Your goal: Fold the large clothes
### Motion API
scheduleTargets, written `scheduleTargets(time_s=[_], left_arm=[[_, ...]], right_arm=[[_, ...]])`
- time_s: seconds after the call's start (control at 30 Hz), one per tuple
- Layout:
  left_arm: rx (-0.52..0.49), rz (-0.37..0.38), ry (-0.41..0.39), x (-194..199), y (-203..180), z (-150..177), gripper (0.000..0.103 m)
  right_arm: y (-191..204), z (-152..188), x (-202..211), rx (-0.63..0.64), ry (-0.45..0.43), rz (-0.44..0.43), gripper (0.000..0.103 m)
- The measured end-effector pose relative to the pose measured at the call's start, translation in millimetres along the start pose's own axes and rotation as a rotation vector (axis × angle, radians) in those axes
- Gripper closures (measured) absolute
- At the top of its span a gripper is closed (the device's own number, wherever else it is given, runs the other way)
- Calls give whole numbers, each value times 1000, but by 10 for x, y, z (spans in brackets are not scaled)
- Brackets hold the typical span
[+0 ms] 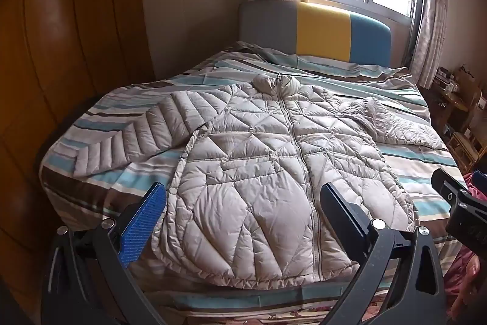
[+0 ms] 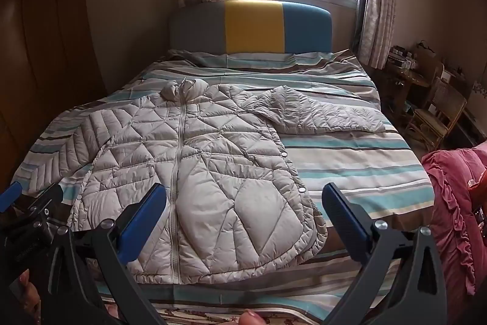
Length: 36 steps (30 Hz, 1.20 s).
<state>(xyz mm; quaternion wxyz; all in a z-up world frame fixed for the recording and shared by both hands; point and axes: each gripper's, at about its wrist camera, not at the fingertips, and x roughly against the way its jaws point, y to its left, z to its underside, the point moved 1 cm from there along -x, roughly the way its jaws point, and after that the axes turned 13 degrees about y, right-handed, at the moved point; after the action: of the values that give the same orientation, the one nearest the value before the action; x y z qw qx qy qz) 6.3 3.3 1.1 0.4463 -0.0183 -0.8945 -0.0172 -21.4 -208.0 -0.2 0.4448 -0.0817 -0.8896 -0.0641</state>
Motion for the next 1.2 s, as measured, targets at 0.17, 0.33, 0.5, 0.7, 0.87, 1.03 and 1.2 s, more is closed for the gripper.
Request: scheduleTargets(time_s=[0.17,0.33,0.5,0.7,0.87,1.03,1.2], left_arm=[[-1,1,-2,1,-5,19,3],[-1,2,-4,3,-15,29,3],[-1,3,-3,-10,-19,52,3],[-4,10,9,-41,-16,62,3],[-2,11,18,-63,-18,62,3],[-1,10,28,-94,-3,61,3],[3,10,34,-120,8,64,3]], right_arm=[[-11,3,-27,-2,9,-3,2],[4,4,-32,1,9,-1,2],[1,6,-41,1,17,-7,2],[1,6,-59,0,25,-10,2],[4,11,-60,4,23,-13,2],[5,8,-60,4,25,-11,2],[11,14,-60,8,28,-14,2]])
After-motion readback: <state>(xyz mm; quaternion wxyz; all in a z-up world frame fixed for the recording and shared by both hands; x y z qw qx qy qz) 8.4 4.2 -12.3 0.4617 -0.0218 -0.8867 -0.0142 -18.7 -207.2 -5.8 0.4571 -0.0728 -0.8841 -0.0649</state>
